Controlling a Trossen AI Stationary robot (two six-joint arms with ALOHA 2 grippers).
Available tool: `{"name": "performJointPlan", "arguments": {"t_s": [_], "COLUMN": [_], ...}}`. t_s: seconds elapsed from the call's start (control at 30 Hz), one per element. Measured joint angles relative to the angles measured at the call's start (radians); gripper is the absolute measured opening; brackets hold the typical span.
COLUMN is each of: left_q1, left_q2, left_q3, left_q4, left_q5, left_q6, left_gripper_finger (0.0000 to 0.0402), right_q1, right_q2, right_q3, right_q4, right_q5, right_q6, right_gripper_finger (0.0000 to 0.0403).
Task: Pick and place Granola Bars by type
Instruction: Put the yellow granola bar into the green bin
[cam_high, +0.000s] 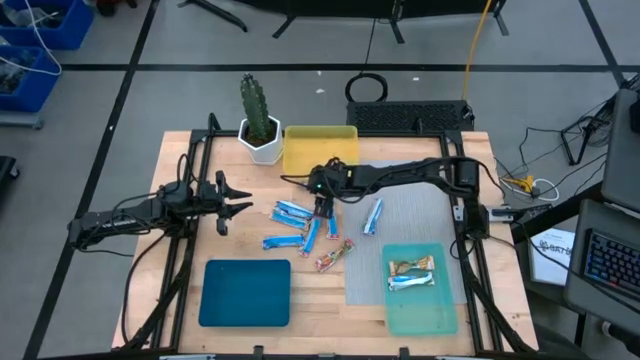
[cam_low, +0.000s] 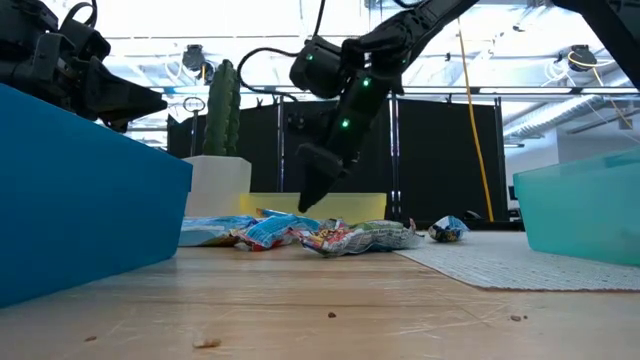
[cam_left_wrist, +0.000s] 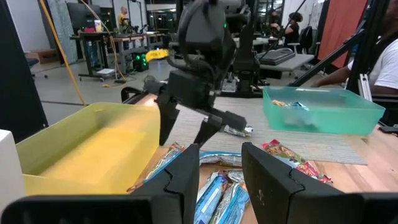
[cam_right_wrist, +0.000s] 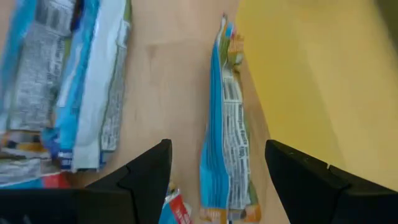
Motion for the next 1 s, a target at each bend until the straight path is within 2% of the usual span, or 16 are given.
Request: {"name": "performJointPlan", "arguments": {"t_s": [0.5, 0.8, 1.0], "left_q1": [0.0, 0.0, 0.0], "left_q2": [0.0, 0.0, 0.0], "left_q3": [0.0, 0.0, 0.0], "left_q4": [0.0, 0.0, 0.0], "left_q5": [0.0, 0.0, 0.0], "left_q6": [0.0, 0.0, 0.0], "left_gripper_finger": [0.0124, 0.0124, 0.0124], "right_q1": [-0.013, -0.031, -0.031], "right_q2": [0.064, 0.082, 0.082], "right_q3": [-0.002, 0.0, 0.0], "right_q4": [0.028, 0.009, 0.006], "right_q5": [-0.015, -0.02, -0.02], "right_q6": [0.004, 0.032, 0.032], "right_gripper_finger": [0.0247, 0.0194, 0.0144]}}
